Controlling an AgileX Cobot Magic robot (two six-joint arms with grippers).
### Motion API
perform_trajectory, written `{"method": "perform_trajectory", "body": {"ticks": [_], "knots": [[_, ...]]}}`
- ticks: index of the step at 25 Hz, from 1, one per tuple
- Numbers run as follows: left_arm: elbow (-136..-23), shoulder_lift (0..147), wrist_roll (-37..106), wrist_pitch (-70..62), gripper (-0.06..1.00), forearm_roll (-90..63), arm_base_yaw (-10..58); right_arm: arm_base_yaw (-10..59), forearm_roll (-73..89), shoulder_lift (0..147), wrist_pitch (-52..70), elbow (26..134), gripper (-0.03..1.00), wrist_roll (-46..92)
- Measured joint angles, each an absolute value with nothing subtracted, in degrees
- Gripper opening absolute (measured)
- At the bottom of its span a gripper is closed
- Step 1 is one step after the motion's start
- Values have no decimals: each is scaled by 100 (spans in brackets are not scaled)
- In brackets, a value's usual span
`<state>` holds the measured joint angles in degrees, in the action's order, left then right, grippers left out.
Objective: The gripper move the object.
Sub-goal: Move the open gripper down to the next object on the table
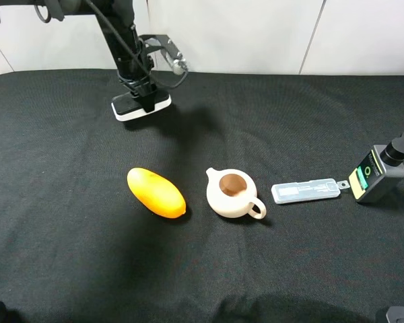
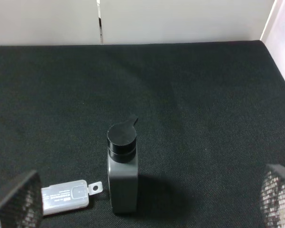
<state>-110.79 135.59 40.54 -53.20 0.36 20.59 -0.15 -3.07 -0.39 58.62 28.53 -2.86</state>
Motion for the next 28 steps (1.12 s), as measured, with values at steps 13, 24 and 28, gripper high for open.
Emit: {"method": "perform_trajectory", "body": {"ticks": [13,24,28], "knots": [[-11927,13559,2219,-5769,65,263,2596,-15,-301,-39,5862,2853,69,-286],[-11977,13559,1404,-5837,65,548,3234,-15,-290,-39,5862,2853,69,-286],[-11977,13559,1256,-5880,65,548,3435,-15,-290,-39,5862,2853,69,-286]]}}
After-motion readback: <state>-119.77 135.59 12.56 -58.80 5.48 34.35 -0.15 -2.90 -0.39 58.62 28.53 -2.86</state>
